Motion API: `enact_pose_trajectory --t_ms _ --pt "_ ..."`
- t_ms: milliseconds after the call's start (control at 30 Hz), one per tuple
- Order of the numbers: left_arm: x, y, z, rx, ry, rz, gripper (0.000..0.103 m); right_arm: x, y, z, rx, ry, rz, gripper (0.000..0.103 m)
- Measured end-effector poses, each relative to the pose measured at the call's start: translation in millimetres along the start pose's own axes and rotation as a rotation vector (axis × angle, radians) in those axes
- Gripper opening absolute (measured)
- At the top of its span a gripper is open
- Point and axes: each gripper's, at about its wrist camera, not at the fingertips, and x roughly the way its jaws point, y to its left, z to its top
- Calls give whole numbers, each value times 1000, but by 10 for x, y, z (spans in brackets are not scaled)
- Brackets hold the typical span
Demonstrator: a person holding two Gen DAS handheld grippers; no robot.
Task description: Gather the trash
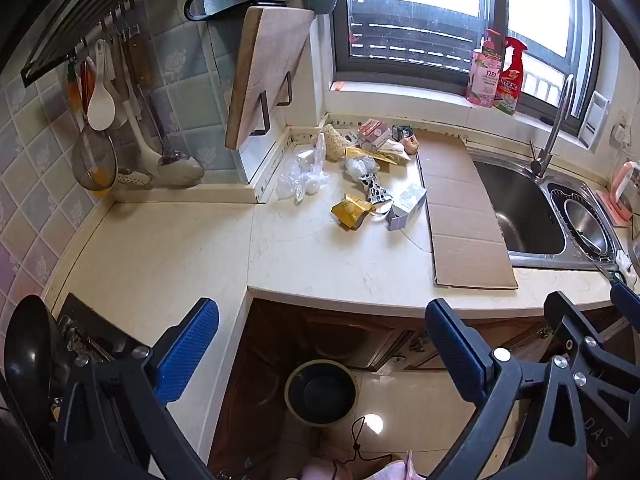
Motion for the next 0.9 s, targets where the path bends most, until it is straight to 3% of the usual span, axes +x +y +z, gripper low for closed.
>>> enact_pose_trajectory --t_ms 367,900 --pt "127 -11 16 -18 63 -23 98 38 71 -19 -5 14 -5 95" --pt "134 16 -51 -15 57 -23 97 105 70 -29 -12 31 8 95"
